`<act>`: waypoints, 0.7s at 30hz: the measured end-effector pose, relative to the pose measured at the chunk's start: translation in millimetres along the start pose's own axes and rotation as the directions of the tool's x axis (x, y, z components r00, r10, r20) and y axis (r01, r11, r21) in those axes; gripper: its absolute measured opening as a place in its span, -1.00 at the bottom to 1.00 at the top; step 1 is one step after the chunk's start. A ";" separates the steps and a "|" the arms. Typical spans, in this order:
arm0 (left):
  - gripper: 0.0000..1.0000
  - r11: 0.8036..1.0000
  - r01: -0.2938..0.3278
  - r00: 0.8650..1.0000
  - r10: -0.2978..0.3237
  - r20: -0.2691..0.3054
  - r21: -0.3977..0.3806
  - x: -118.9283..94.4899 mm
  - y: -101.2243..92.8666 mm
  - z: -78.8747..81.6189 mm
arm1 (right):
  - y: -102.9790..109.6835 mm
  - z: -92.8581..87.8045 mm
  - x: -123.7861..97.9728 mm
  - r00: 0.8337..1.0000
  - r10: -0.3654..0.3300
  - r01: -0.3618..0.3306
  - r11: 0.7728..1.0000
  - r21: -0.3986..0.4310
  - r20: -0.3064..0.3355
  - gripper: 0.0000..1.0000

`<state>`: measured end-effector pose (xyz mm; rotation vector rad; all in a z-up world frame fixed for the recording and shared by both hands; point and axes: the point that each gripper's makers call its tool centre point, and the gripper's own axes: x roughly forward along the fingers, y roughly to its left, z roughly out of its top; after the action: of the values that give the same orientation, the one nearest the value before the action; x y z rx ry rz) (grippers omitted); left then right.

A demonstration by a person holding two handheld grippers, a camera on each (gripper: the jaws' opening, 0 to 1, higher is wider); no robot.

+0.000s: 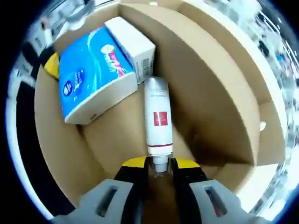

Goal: Operate the shoe box by opening the lid, removing the specified soft item, and placing it in the target area until the item is outside and the box remains undamaged.

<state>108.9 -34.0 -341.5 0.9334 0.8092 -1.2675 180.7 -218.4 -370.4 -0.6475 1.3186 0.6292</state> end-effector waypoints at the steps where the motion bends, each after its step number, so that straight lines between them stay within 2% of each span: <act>1: -0.94 1.000 0.001 1.000 -0.001 -0.002 0.000 0.3 -0.1 0.1 | 0.1 -3.1 0.5 1.000 -0.006 0.006 1.000 0.031 -0.021 -0.61; 4: -0.94 1.000 -0.003 1.000 0.003 -0.003 0.002 0.5 -0.5 0.0 | 1.1 -0.3 4.8 1.000 -0.014 0.014 1.000 0.019 -0.014 -0.62; 6: -0.94 1.000 -0.006 1.000 0.006 -0.004 0.002 0.5 -0.4 -0.2 | 1.9 0.6 5.0 0.999 -0.029 0.028 0.999 -0.021 -0.028 -0.62; 14: -0.94 1.000 0.002 1.000 -0.002 -0.009 0.016 0.6 -0.8 -0.2 | 3.3 0.0 5.2 0.998 -0.015 0.014 1.000 -0.027 -0.057 -0.62; 15: -0.94 1.000 0.002 1.000 -0.001 -0.011 0.009 0.6 -0.6 -0.2 | 2.8 0.5 5.1 0.998 -0.021 0.016 0.997 -0.081 -0.066 -0.62; 18: -0.94 1.000 -0.017 1.000 0.018 -0.017 0.013 1.2 -1.3 -0.5 | 4.5 3.5 5.3 0.993 -0.053 0.033 0.984 -0.176 -0.110 -0.62; 19: -0.93 0.999 -0.026 1.000 0.026 -0.015 0.029 1.3 -1.6 -0.7 | 5.6 3.3 5.8 0.989 -0.065 0.047 0.989 -0.139 -0.130 -0.62; 21: -0.93 0.999 -0.030 1.000 0.030 -0.008 0.038 0.6 -1.8 -0.9 | 5.5 3.4 6.1 0.986 -0.066 0.045 0.989 -0.139 -0.152 -0.62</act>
<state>107.2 -33.5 -342.6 0.9783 0.7771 -1.2573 179.8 -211.9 -376.3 -0.8562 1.4067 0.6361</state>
